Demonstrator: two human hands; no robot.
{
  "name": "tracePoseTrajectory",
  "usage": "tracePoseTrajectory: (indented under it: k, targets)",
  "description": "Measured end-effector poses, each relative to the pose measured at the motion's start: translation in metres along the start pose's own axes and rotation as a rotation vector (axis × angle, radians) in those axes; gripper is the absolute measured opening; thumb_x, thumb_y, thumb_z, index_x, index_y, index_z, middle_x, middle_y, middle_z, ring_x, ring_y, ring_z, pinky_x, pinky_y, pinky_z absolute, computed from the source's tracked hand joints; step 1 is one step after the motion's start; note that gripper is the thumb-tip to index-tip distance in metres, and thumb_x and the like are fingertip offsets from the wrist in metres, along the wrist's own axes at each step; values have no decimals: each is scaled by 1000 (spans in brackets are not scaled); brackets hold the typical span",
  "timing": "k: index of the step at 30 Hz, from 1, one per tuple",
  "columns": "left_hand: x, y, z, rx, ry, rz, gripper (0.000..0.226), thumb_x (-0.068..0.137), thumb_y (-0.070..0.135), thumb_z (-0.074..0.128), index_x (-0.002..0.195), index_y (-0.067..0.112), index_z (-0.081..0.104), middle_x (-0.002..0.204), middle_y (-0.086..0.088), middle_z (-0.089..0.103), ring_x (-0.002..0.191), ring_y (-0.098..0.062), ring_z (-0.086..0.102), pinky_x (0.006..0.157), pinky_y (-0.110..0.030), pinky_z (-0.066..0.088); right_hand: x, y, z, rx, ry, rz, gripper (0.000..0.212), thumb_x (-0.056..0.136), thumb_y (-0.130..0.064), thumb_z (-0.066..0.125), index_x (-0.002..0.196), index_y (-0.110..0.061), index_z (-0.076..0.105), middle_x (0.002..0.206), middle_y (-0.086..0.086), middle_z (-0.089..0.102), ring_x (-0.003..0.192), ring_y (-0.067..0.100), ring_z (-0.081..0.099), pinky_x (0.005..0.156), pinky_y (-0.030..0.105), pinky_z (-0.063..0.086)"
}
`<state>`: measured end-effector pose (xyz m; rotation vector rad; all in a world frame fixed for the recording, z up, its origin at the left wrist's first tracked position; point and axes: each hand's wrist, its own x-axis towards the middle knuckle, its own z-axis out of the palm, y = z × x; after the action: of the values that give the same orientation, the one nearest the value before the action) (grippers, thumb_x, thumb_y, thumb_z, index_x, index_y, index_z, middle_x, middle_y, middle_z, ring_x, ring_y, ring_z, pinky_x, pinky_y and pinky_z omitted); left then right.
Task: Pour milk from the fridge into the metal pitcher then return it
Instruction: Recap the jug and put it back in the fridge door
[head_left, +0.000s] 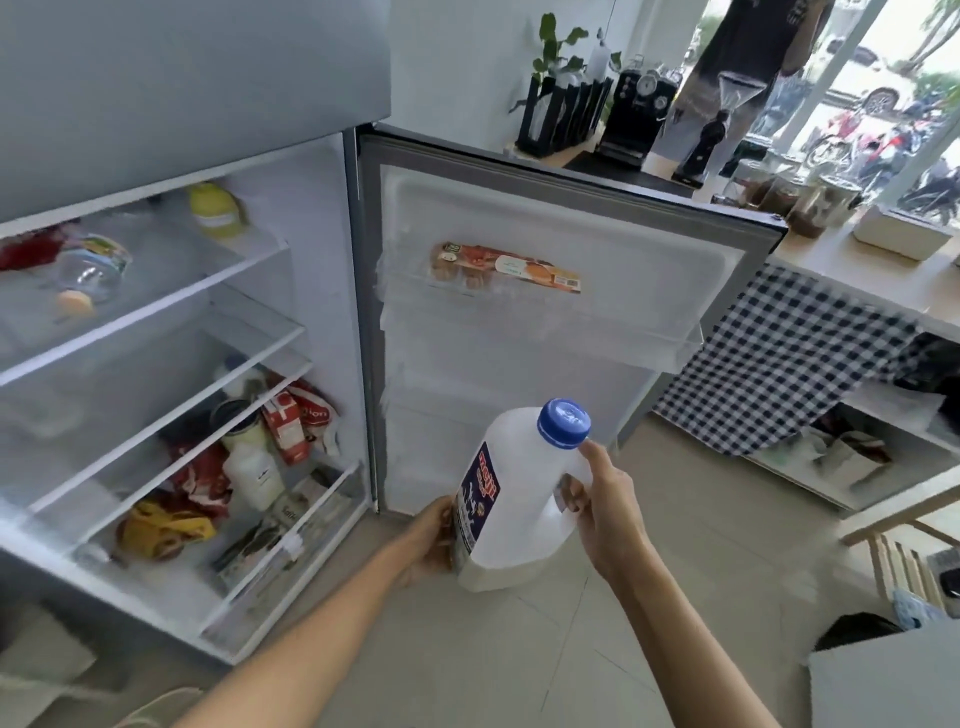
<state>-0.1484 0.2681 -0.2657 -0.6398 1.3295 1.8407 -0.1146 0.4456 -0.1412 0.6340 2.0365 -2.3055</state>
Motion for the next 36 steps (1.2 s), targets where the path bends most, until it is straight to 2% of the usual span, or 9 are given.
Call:
tracePoseTrajectory:
  k: [4,7,12,15,19,24,29,32,36]
  targets:
    - [29,-16,-32,-26,100,-73,41,87,40,51,53,17,56,56,-2,57,58,-18,50,60,-23,42,20,43,9,30,-110,49,31,96,-28,50,73,-8,56,57,2,42,53,14,35,58,23,35]
    - [58,-20,-58,13,144,-118,54,84,44,58,38,16,51,54,-1,54,54,-16,48,56,-22,41,38,79,12,46,-201,87,32,97,-29,48,75,-10,62,59,7,47,53,16,43,67,31,39]
    - [122,-18,-103,59,120,-109,38,84,48,58,63,17,51,66,-3,48,58,-14,40,56,-24,33,71,130,17,70,-381,126,35,88,-36,51,69,-8,59,67,14,50,67,24,48,72,30,45]
    - [165,-10,-120,152,118,-111,37,88,42,55,59,19,48,55,1,48,51,-12,38,51,-22,32,95,165,21,75,-443,131,38,88,-34,47,63,-10,63,67,10,57,70,23,54,79,36,43]
    - [219,15,-133,325,131,-86,43,90,46,51,55,20,48,53,2,46,35,-7,43,38,-11,34,133,211,22,53,-442,145,43,88,-37,44,65,-5,62,77,9,65,87,23,59,92,35,45]
    - [289,47,-143,482,121,-23,37,89,53,49,73,20,57,76,-1,55,67,-14,49,62,-22,41,177,251,32,133,-385,97,47,95,-34,46,61,-11,68,77,4,69,95,24,62,98,36,45]
    - [342,71,-147,598,131,70,40,85,58,49,81,20,60,82,-3,57,72,-16,49,68,-26,38,218,278,34,224,-370,70,43,95,-33,49,66,-8,67,76,3,68,96,24,60,106,41,39]
    - [360,80,-143,614,149,110,38,88,56,46,92,21,60,88,-3,58,76,-16,51,69,-26,40,234,292,33,264,-396,51,43,77,-55,68,68,-12,70,78,0,67,95,18,59,108,38,36]
    - [383,85,-142,610,158,119,38,89,54,46,77,20,58,76,0,55,68,-13,48,65,-25,38,255,303,35,380,-342,50,38,82,-49,62,66,-15,69,74,2,61,90,18,57,105,35,37]
